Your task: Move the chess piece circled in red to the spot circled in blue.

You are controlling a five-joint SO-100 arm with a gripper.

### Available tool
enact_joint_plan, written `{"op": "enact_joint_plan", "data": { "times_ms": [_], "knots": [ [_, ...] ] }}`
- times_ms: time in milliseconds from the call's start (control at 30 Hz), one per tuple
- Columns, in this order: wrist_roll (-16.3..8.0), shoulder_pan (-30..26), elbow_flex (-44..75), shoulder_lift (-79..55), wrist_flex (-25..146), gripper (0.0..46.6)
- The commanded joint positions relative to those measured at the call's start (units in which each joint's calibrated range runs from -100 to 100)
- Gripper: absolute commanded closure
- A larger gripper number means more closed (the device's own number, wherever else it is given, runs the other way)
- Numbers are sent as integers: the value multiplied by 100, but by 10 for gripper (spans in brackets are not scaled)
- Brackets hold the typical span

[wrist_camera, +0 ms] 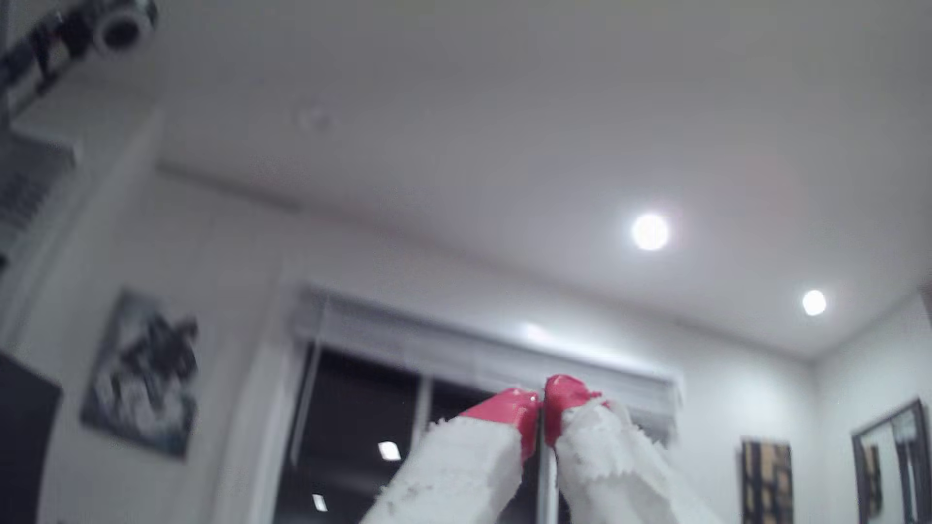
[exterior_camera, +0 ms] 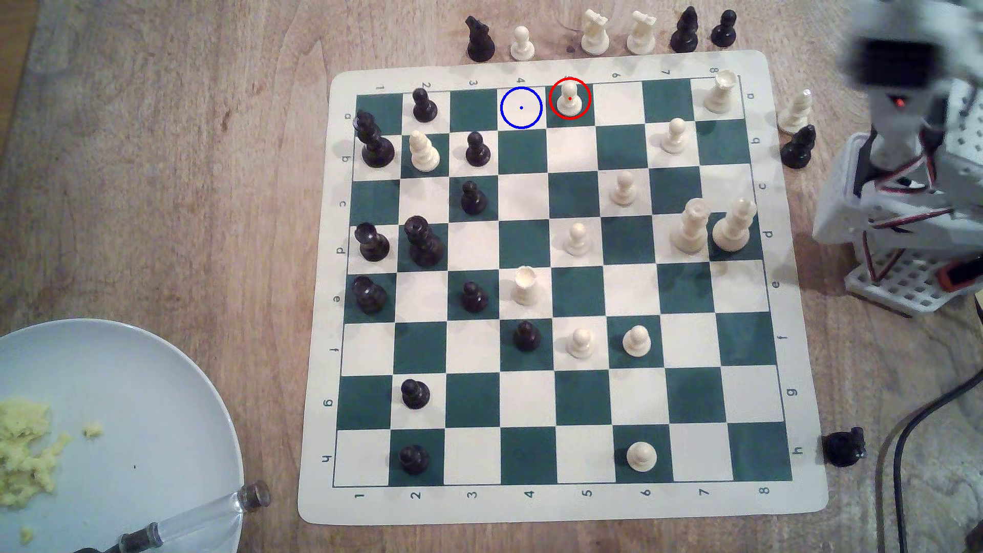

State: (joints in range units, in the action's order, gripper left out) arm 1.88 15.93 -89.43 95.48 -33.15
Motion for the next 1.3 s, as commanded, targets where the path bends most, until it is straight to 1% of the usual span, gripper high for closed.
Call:
{"op": "enact_joint_plan", "data": {
  "times_ms": [0,100,133,167,200,267,400,433,533,567,600,733,800,833,867,1100,1267],
  "knots": [
    [-20,812,837,36,2651,464],
    [-24,1023,992,-167,3438,464],
    [-24,1016,1182,-575,3749,416],
    [-29,937,1354,-1042,3831,452],
    [-29,906,1454,-1313,3839,464],
    [-29,890,1635,-1746,3913,464],
    [0,804,2497,-2655,5420,464],
    [-78,734,2868,-3172,5633,464],
    [-308,585,3394,-3597,6091,462],
    [-347,570,3603,-3767,6296,460],
    [-484,585,3992,-4081,6673,447],
    [-698,664,4736,-5040,7606,434],
    [-772,687,4763,-5227,7705,419],
    [-821,703,4772,-5303,7746,400],
    [-869,750,4781,-5439,7860,370],
    [-908,922,5361,-6322,8417,350],
    [-923,836,5470,-6772,8425,332]
  ]
}}
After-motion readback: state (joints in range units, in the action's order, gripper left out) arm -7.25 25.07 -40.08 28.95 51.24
